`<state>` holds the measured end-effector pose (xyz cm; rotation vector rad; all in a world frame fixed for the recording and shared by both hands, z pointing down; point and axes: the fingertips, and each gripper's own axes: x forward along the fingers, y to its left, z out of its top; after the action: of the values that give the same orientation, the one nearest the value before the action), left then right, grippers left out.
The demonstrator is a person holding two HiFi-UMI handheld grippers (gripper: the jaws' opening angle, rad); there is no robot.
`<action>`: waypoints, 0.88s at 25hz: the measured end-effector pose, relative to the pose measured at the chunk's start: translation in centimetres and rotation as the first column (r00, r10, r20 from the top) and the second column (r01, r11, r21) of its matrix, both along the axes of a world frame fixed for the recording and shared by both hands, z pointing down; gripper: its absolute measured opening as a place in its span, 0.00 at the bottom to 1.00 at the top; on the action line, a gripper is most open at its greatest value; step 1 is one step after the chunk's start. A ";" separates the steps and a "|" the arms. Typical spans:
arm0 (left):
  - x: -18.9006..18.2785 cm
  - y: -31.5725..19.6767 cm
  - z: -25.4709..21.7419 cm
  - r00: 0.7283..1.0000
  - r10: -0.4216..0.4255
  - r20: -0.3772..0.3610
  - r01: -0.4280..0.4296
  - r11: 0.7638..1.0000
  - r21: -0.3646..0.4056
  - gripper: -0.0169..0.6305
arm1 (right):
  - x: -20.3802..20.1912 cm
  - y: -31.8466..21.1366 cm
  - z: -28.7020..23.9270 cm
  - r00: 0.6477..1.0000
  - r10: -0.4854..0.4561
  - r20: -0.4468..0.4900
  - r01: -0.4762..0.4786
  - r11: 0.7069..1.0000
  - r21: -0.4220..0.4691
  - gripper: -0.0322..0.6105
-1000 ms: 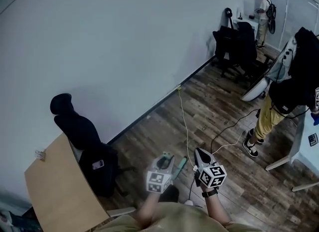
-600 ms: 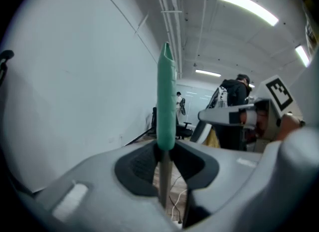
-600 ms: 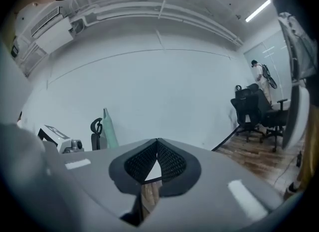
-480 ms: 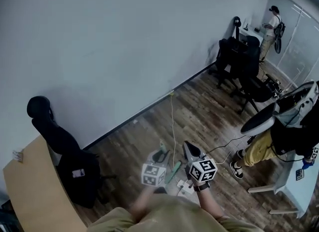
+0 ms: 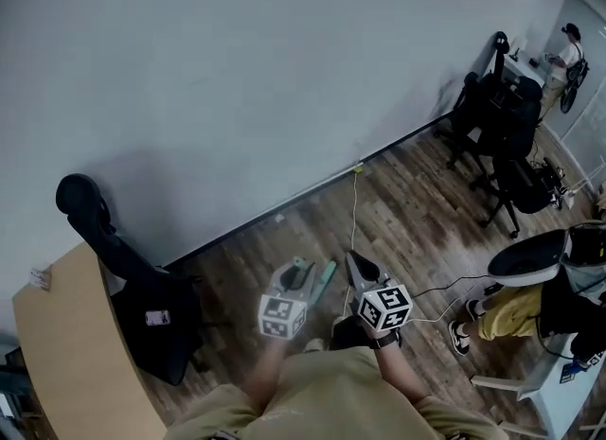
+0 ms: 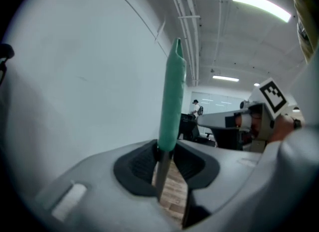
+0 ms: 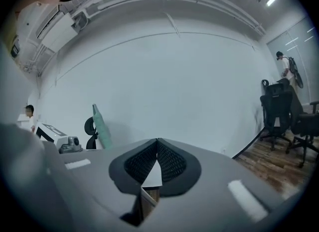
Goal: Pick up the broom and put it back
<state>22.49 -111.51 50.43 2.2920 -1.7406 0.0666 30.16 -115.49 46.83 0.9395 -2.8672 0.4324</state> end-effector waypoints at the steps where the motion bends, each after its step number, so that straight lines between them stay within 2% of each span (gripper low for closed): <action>1: -0.5 -0.7 -0.1 1.000 -0.005 -0.006 0.005 1.000 0.006 0.17 | -0.8 -1.2 0.1 1.000 -0.016 0.007 0.016 1.000 -0.005 0.06; 5: -3.6 -4.4 -0.7 0.998 -0.060 0.004 0.060 0.997 0.040 0.17 | -5.5 -6.9 0.4 0.993 -0.109 0.041 0.110 0.994 -0.013 0.06; 10: -8.4 -11.3 0.7 0.982 -0.190 0.007 0.191 0.981 -0.032 0.17 | -10.3 -16.6 0.0 0.980 -0.176 0.090 0.179 0.984 -0.025 0.06; 14: -9.3 -17.2 1.8 0.970 -0.238 0.040 0.241 0.967 -0.084 0.17 | -11.9 -25.0 -0.9 0.971 -0.209 0.115 0.213 0.977 -0.029 0.06; 19: -11.1 -23.1 3.6 0.950 -0.299 0.086 0.308 0.942 -0.129 0.17 | -14.3 -31.5 1.4 0.955 -0.277 0.111 0.283 0.958 -0.050 0.06; 22: -12.9 -26.1 5.4 0.937 -0.339 0.080 0.348 0.922 -0.168 0.16 | -16.8 -34.6 4.0 0.937 -0.334 0.103 0.342 0.937 -0.075 0.06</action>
<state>9.55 -137.56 55.82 1.8448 -2.0446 0.2063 13.33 -150.08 50.79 0.4058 -2.9741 0.5752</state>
